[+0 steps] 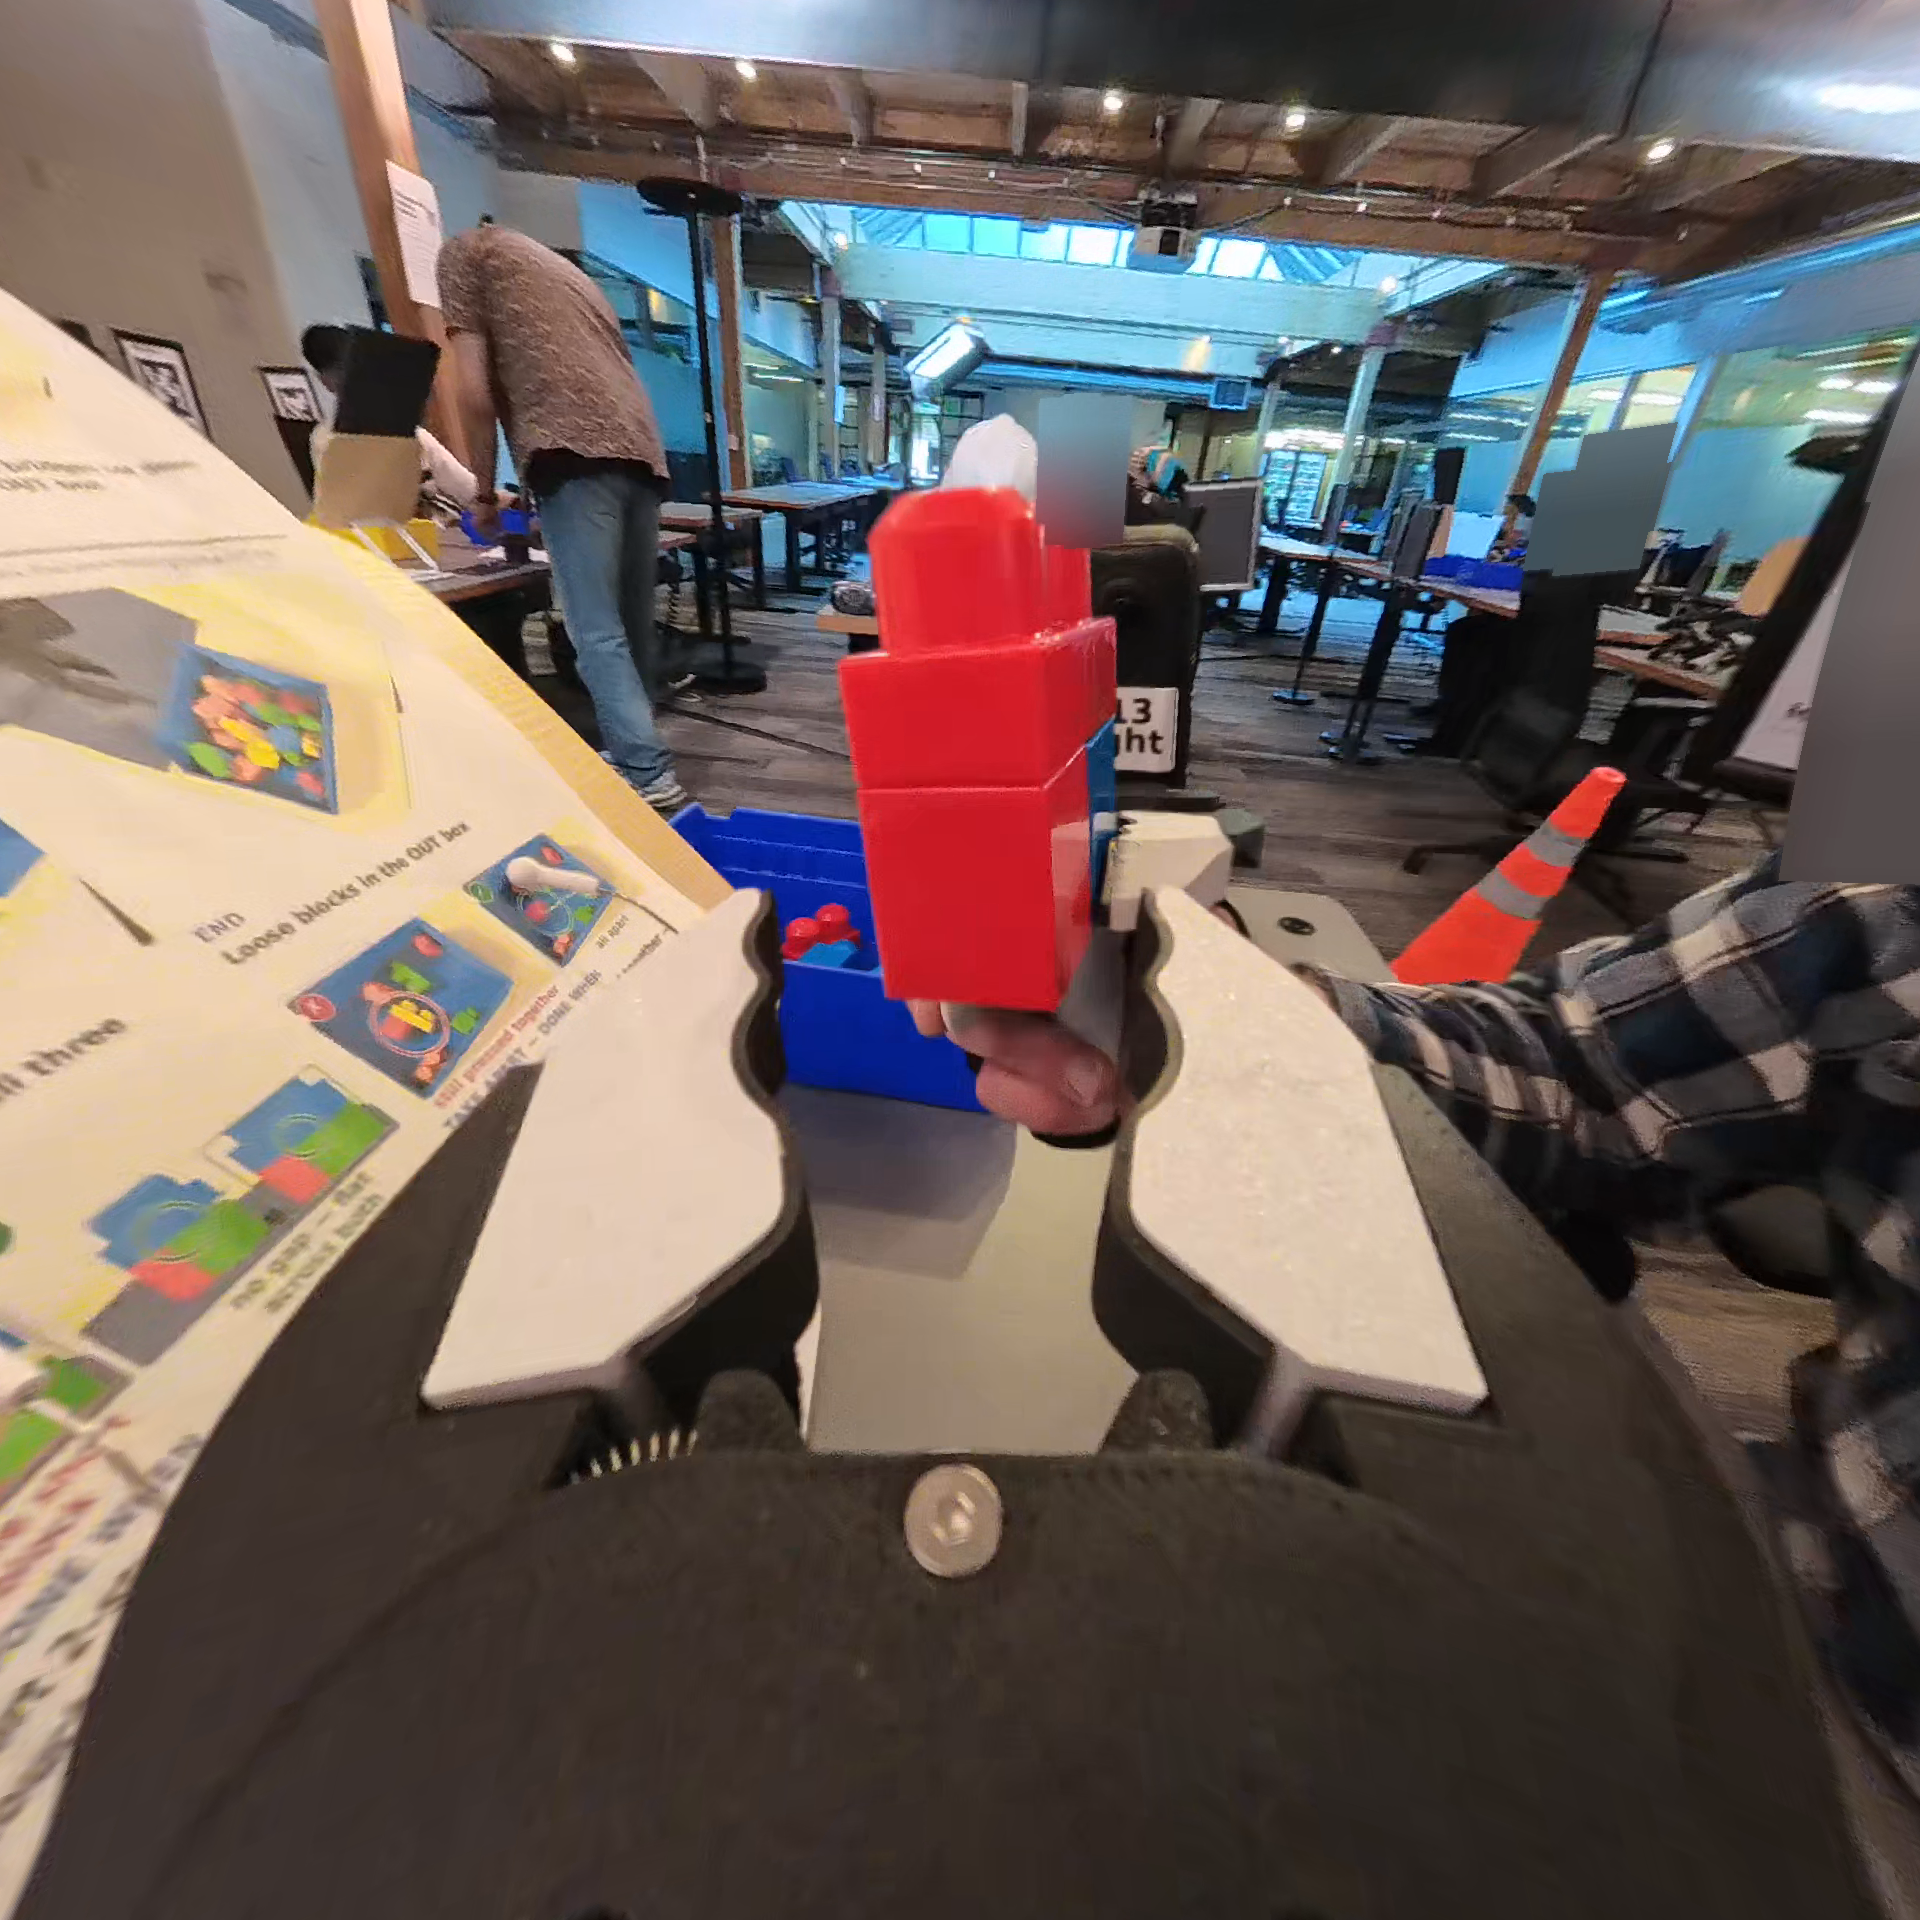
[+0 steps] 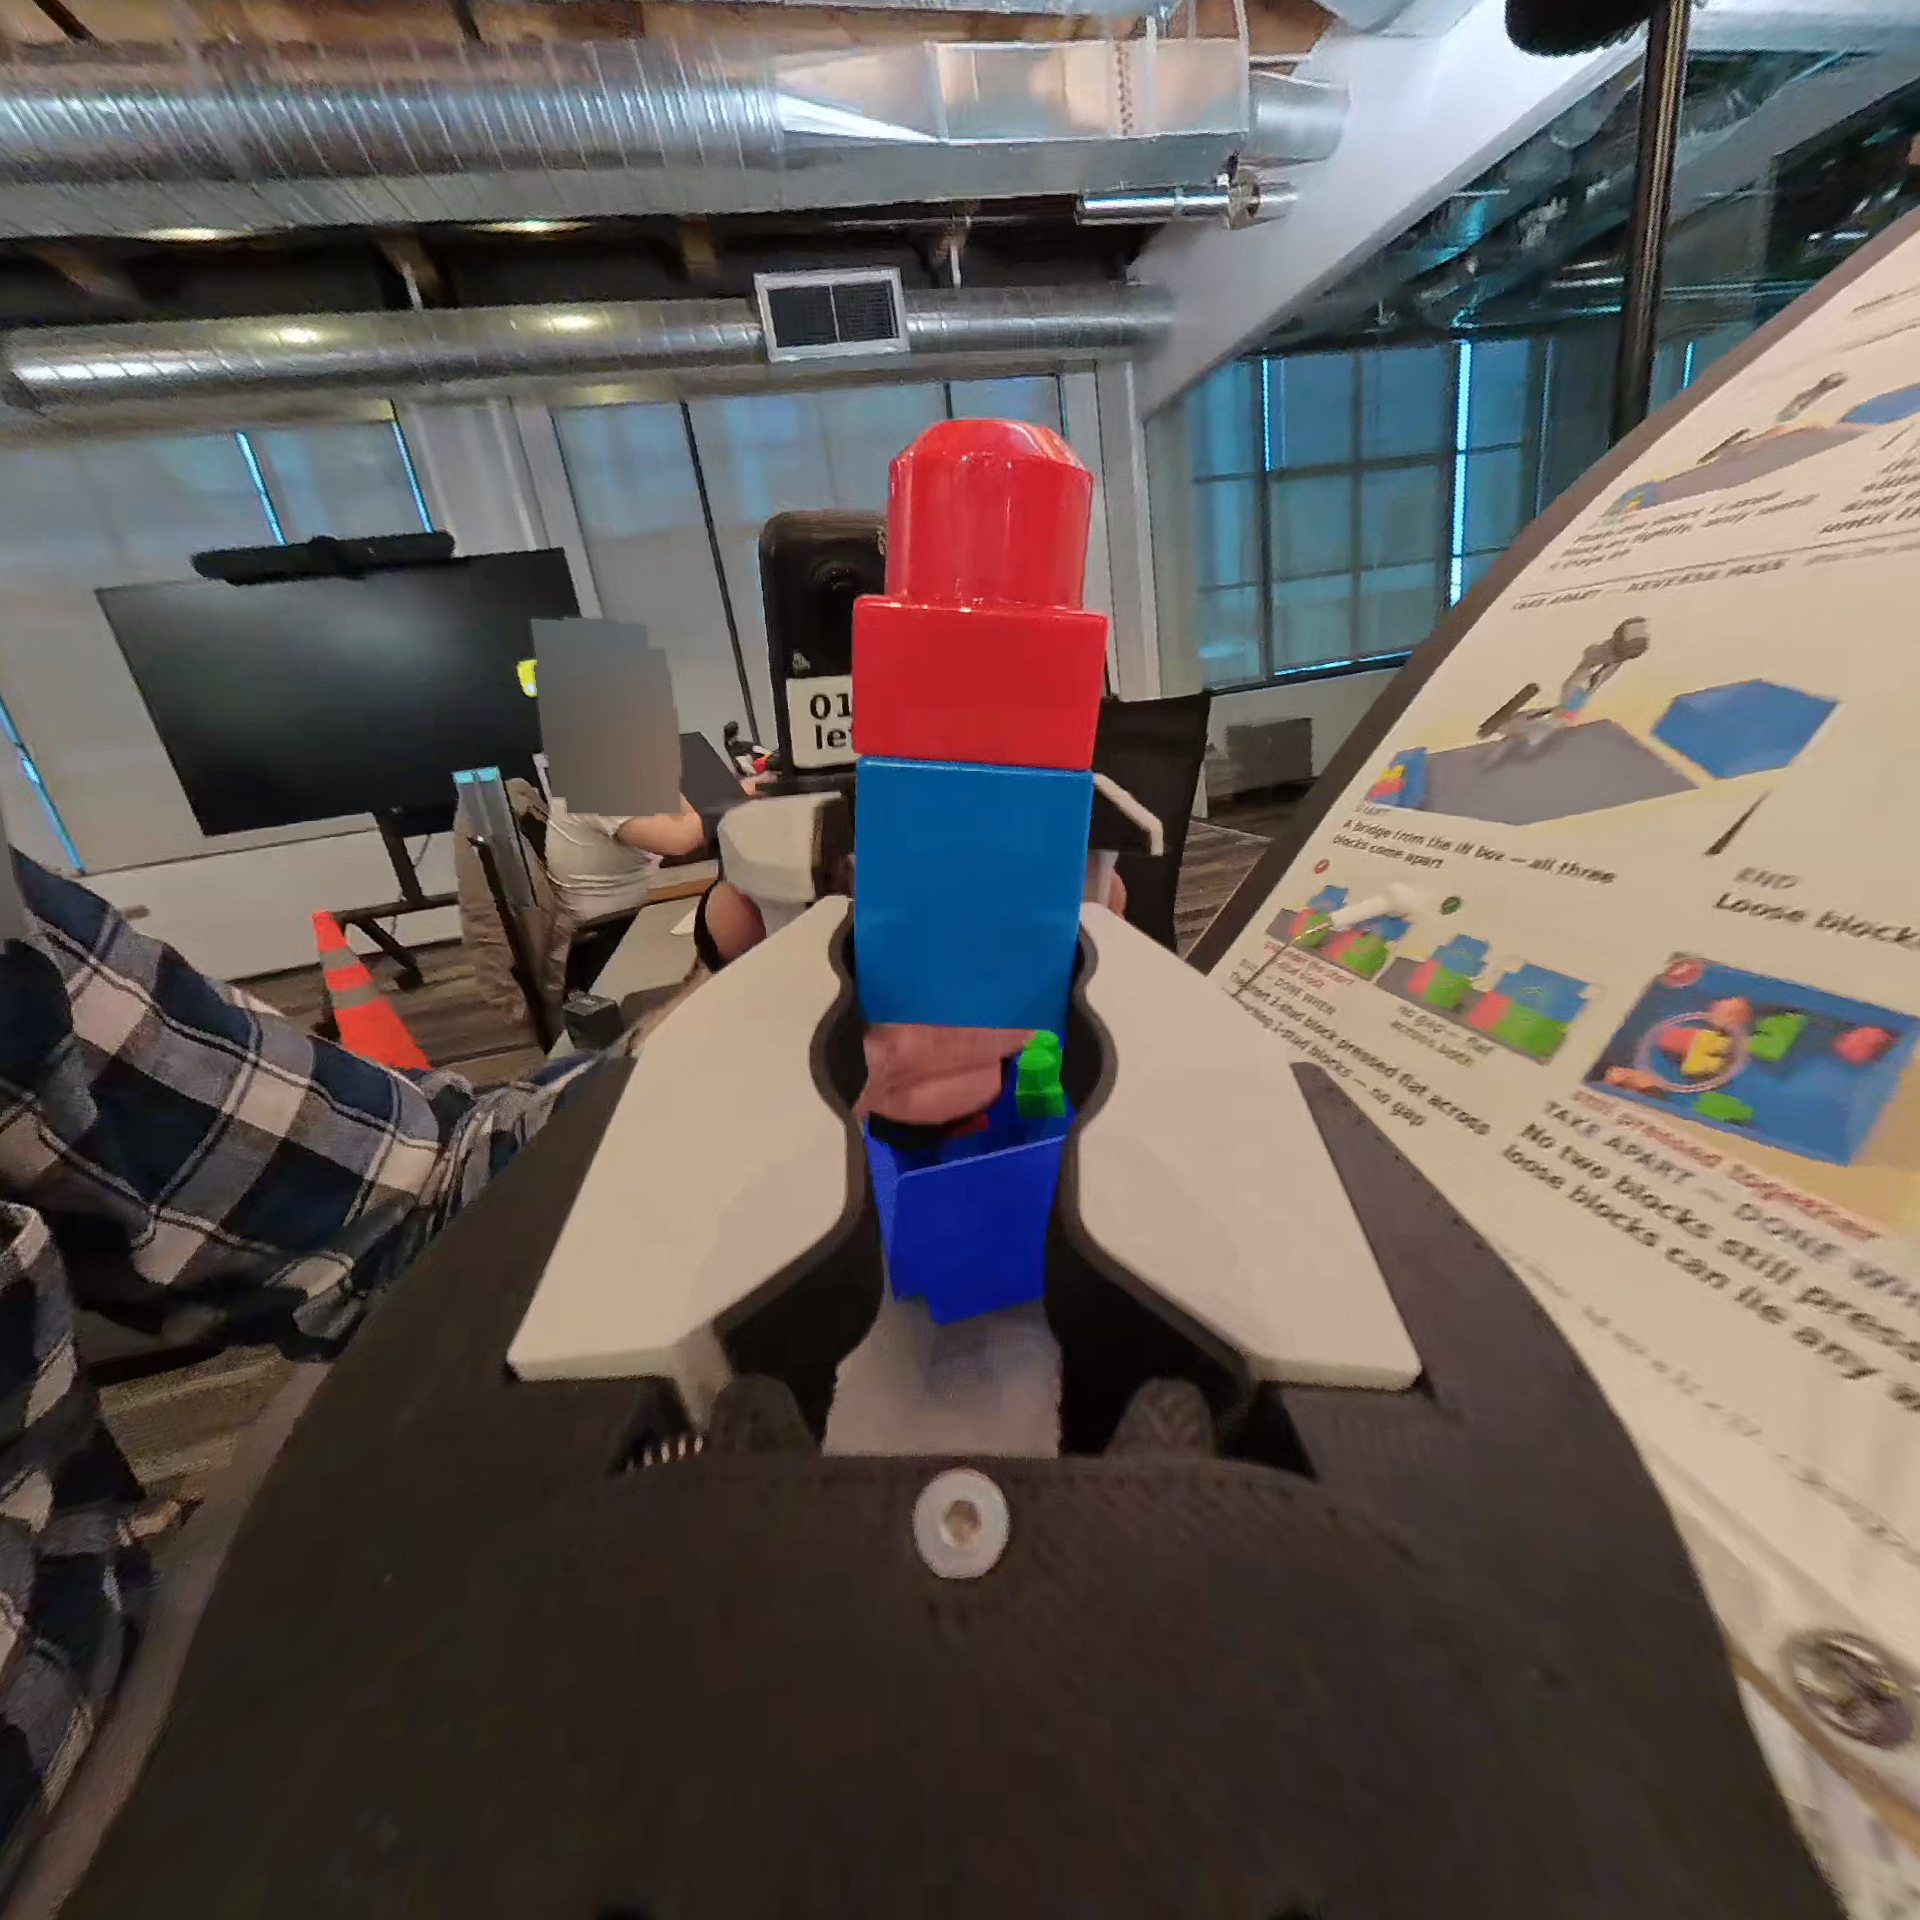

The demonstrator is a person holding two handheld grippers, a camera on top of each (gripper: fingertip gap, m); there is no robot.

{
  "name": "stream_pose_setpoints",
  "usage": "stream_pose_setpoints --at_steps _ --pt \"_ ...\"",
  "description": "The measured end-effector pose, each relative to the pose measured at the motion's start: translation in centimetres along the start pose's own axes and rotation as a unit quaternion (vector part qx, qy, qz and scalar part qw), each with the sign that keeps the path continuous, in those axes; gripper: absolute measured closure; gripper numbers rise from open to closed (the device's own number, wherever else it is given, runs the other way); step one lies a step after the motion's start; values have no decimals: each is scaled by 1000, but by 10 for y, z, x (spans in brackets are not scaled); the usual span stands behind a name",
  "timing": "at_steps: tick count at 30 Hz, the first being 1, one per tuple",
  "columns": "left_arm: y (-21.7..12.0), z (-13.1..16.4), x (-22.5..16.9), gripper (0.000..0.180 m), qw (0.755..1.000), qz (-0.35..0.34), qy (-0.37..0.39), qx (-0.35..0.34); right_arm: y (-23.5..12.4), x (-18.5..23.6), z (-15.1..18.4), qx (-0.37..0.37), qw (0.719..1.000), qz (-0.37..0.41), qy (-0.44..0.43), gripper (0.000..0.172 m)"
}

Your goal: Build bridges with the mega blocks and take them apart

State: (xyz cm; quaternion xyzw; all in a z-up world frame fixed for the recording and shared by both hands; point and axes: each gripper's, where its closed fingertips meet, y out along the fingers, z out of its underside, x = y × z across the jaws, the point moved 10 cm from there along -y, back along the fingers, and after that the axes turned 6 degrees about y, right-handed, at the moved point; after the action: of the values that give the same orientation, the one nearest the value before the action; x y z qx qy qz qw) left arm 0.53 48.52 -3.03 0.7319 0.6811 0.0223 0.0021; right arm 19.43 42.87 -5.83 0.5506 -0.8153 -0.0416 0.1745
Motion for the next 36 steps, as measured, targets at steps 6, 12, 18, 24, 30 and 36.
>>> stream_pose_setpoints --at_steps 6,12,18,24,30,36 --pt "5 19 1 145 991 49 -64 -111 10 -3 19 3 1000 -16 25 135" --pt "-9 12 4 144 999 48 -13 13 -6 -10 -2 77 997 -22 0 109" --pt "-5 11 -9 145 987 50 43 147 -8 -4 -8 152 988 -27 -13 137" --pt "-4 8 -9 144 994 62 11 93 -8 -8 -6 120 991 -48 26 139" --pt "-7 12 0 118 998 56 -25 2 -18 -13 -11 -4 997 -61 55 139" --pt "7 20 -5 141 997 59 -41 -26 -9 -11 2 -31 997 -58 47 139"
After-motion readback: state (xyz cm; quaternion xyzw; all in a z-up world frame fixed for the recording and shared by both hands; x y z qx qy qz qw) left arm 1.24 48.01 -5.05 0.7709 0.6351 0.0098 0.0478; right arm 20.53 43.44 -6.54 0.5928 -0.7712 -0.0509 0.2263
